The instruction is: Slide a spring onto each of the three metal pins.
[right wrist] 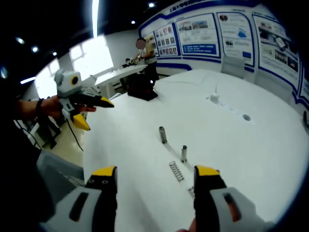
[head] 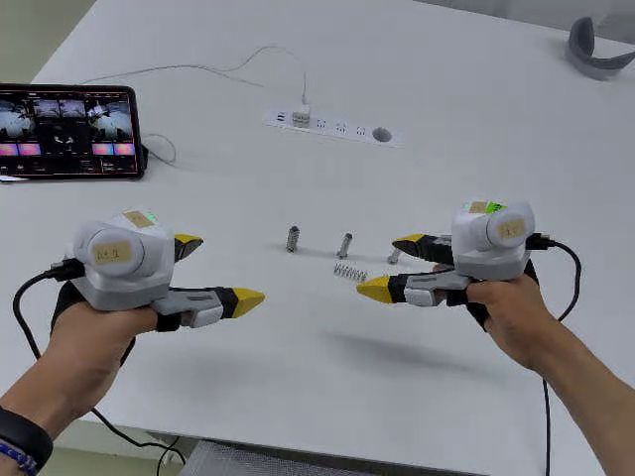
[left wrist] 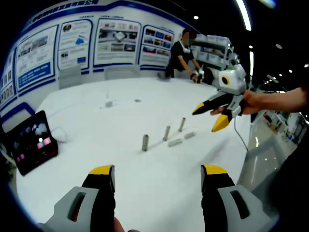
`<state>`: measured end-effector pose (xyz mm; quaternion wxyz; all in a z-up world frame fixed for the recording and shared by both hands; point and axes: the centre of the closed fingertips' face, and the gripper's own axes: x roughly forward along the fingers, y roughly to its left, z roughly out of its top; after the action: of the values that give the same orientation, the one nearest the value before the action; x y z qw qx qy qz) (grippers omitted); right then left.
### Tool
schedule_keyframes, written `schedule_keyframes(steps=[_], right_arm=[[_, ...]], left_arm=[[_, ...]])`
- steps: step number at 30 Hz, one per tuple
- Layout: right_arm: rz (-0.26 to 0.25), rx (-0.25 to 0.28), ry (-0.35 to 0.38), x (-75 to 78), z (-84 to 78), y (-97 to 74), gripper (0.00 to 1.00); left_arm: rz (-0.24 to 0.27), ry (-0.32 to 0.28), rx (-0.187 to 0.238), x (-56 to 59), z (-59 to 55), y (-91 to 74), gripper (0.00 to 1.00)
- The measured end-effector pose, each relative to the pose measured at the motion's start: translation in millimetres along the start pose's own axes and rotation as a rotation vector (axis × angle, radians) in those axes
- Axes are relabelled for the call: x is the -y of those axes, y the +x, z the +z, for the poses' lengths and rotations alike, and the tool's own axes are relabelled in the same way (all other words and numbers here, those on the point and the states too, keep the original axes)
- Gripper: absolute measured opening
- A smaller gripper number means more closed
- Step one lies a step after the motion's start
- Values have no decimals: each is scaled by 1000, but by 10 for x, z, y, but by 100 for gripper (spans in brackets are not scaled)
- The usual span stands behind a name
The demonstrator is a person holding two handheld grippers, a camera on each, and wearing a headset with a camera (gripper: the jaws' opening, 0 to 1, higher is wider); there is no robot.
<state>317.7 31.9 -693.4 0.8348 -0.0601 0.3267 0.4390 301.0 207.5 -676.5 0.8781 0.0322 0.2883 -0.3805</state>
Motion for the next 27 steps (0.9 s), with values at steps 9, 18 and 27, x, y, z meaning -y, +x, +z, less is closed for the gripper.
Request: schedule_keyframes(steps=[9,18,27], right_arm=[[-25,19,52,2,-121,-120,70],[-40,33,94,-70,-260,-189,72],[-56,33,117,-27,-342,-243,75]], left_arm=[[-4,4,-2,-4,16,7,74],[-9,6,-13,6,-5,25,75],[-18,11,-18,39,24,77,75]])
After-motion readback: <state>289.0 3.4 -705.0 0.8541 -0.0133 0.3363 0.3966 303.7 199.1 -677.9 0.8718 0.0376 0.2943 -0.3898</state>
